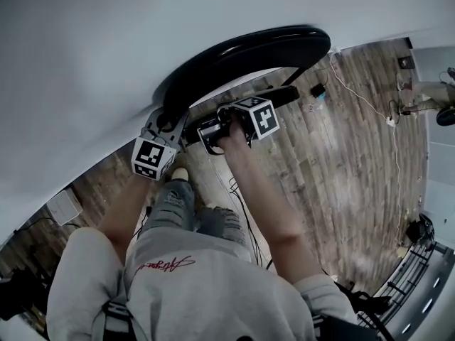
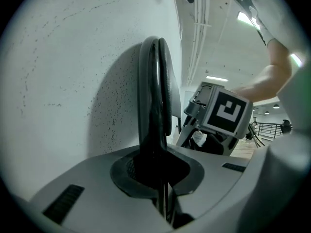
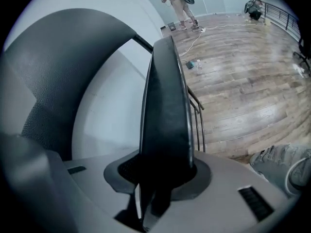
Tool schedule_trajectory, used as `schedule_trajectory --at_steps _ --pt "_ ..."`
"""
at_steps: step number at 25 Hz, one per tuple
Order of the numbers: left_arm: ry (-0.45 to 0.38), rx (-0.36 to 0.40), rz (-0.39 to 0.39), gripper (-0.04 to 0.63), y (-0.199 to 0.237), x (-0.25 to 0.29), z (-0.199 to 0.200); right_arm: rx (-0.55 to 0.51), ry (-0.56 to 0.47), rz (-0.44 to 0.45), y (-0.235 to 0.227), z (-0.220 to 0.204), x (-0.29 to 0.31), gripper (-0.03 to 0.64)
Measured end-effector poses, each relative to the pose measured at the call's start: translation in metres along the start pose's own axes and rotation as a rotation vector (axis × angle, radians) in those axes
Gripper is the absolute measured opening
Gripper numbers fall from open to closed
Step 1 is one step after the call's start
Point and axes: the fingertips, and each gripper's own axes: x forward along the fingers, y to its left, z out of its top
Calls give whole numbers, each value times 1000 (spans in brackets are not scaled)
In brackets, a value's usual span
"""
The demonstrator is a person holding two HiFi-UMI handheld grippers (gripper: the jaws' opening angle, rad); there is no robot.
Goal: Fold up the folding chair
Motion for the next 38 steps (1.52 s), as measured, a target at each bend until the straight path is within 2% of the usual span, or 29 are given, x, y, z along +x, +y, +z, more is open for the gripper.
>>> schedule_trajectory --at_steps 6,11,16,21,25,28,31,33,36,38 --pt "10 -54 10 20 3 5 0 3 3 -35 9 1 6 129" --pt "16 -63 18 21 4 4 -1 -14 10 -89 14 -2 11 129" --pt "20 -86 16 29 9 3 0 -18 12 -99 21 -5 14 129" --pt "12 -106 37 32 10 4 -1 -1 6 -68 21 -4 13 128" --pt "8 -169 48 97 13 1 -5 13 -36 -24 21 -1 9 138" --pt "23 -165 77 161 20 -5 -8 -96 -4 -21 26 -11 3 179" --pt "36 -158 96 173 20 -8 -10 -176 -21 1 24 -13 -6 211" --pt "44 -148 105 175 20 -11 -9 -219 -49 25 26 -9 -14 229" --pt "59 -122 113 175 21 -20 -6 -362 -144 60 35 -2 -36 229" --pt "64 -118 128 175 22 -27 -8 -403 -181 84 33 -1 -49 229"
